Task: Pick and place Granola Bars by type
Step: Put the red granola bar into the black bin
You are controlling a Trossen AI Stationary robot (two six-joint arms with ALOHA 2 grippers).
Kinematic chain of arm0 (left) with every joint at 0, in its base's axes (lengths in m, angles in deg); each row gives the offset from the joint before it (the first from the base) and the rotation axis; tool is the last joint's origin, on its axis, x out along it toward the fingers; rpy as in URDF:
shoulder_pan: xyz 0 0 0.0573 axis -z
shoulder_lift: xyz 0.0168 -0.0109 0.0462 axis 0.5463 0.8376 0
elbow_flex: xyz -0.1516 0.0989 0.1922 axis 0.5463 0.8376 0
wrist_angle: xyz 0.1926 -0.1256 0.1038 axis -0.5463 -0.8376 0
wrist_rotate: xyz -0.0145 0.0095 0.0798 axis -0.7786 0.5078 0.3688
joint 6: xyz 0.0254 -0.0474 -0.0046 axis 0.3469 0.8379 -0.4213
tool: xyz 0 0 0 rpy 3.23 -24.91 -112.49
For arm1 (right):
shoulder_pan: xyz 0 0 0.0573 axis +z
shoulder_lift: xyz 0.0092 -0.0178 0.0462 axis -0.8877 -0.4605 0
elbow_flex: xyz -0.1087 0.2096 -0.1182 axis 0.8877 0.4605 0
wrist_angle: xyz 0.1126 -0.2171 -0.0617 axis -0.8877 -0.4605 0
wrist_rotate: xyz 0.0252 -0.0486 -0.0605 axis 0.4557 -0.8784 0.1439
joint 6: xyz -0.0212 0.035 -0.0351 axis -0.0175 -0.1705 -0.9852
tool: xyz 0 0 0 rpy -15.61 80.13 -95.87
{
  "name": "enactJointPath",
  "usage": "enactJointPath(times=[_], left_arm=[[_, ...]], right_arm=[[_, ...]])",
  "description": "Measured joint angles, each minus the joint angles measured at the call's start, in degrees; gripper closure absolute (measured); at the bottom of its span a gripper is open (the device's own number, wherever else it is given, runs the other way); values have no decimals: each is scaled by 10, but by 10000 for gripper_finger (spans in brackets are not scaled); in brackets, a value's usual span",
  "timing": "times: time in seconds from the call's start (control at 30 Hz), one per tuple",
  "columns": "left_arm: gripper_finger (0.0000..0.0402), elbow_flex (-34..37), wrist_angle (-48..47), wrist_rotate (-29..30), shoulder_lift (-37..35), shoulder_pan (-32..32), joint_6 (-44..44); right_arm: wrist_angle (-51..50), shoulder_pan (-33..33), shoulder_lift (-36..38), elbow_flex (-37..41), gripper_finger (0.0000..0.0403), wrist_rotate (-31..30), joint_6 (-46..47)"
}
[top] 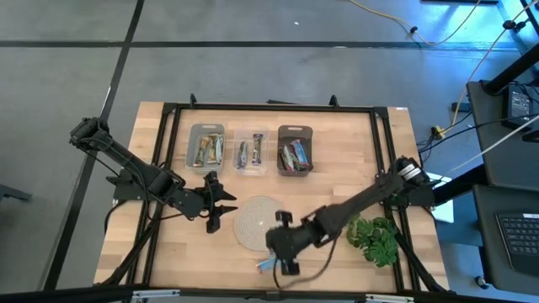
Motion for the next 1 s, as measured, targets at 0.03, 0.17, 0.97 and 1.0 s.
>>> enactJointPath(times=[0.03, 0.17, 0.97, 1.0], left_arm=[[265, 0, 0, -5, 0, 0, 0], [265, 0, 0, -17, 0, 0, 0], [265, 0, 1, -11, 0, 0, -1], [265, 0, 1, -11, 0, 0, -1]], right_arm=[[2, 8, -7, 0, 281, 4, -2], [0, 33, -47, 4, 281, 7, -6], [24, 48, -116, 4, 163, 10, -14], [24, 48, -119, 4, 161, 3, -14]])
